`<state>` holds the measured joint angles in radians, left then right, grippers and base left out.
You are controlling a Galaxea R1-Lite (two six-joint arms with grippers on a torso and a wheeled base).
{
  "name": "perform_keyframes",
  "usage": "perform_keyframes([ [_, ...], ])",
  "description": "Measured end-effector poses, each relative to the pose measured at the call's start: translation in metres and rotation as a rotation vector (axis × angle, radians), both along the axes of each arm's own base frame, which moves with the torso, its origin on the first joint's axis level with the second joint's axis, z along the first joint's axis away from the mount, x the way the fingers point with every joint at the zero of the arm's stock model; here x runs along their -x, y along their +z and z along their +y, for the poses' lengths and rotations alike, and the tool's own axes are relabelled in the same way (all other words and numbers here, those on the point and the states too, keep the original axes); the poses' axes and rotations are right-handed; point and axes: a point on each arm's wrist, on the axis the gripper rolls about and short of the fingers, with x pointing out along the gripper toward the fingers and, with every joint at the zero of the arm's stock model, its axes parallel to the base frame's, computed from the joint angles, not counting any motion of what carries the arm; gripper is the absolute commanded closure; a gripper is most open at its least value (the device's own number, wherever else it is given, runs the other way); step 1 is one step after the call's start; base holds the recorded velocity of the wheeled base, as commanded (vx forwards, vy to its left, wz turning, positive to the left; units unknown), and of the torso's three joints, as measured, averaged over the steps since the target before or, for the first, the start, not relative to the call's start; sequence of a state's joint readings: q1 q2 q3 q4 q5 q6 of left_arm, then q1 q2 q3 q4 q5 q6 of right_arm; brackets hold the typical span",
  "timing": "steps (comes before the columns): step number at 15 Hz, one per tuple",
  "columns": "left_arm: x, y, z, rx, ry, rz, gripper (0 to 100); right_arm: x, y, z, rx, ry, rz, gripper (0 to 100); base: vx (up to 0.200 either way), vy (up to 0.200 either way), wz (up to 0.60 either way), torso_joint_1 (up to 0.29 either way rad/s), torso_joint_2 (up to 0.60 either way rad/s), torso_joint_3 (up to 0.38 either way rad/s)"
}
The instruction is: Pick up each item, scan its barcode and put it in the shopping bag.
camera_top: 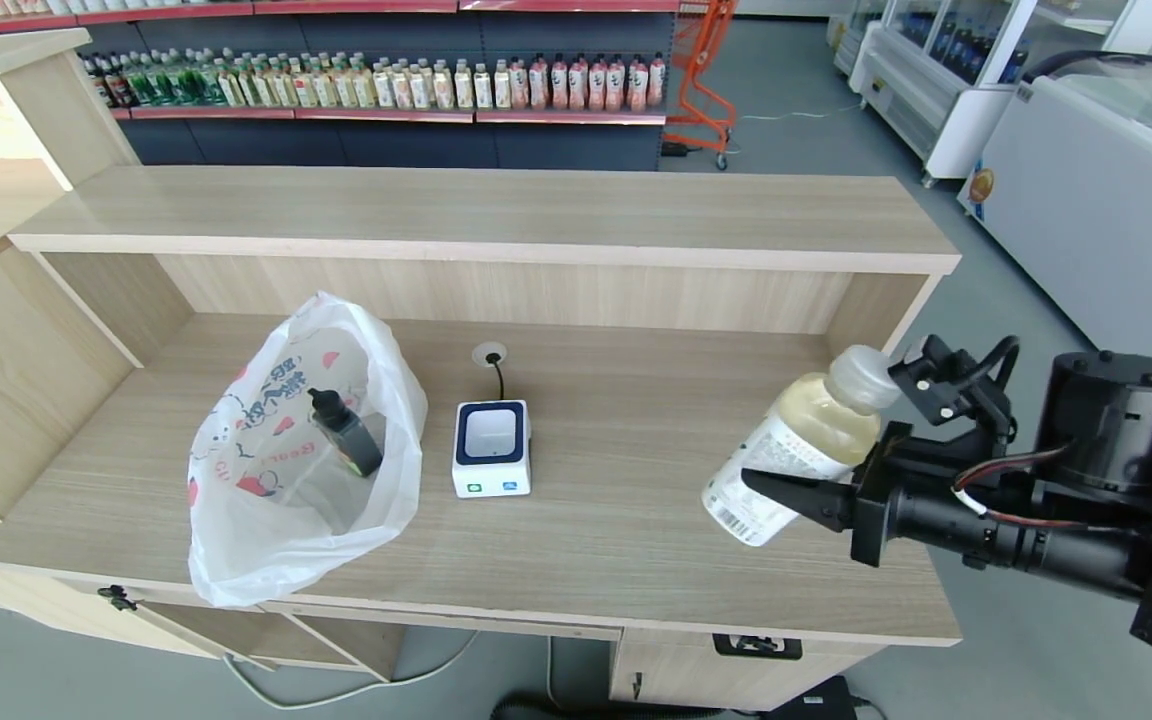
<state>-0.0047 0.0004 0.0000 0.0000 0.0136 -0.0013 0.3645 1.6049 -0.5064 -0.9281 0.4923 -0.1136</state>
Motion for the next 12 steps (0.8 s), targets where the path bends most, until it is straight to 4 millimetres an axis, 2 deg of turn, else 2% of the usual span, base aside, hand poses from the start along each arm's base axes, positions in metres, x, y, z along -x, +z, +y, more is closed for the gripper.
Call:
perform_keyframes([
  [3, 0.000, 0.000, 0.000, 0.000, 0.000, 0.000, 0, 0.004, 0.008, -0.064, 0.266, -0.263, -0.239, 100, 0.000, 0.000, 0.00, 0.000, 0.00, 0.000],
  [5, 0.000, 0.000, 0.000, 0.000, 0.000, 0.000, 0, 0.014, 0.011, -0.086, 0.432, -0.374, -0.326, 100, 0.000, 0.000, 0.00, 0.000, 0.00, 0.000],
  [7, 0.000, 0.000, 0.000, 0.000, 0.000, 0.000, 0, 0.016, 0.014, -0.091, 0.581, -0.373, -0.442, 100, 0.000, 0.000, 0.00, 0.000, 0.00, 0.000],
  [12, 0.000, 0.000, 0.000, 0.000, 0.000, 0.000, 0, 0.020, 0.019, -0.085, 0.613, -0.348, -0.516, 100, 0.000, 0.000, 0.00, 0.000, 0.00, 0.000],
])
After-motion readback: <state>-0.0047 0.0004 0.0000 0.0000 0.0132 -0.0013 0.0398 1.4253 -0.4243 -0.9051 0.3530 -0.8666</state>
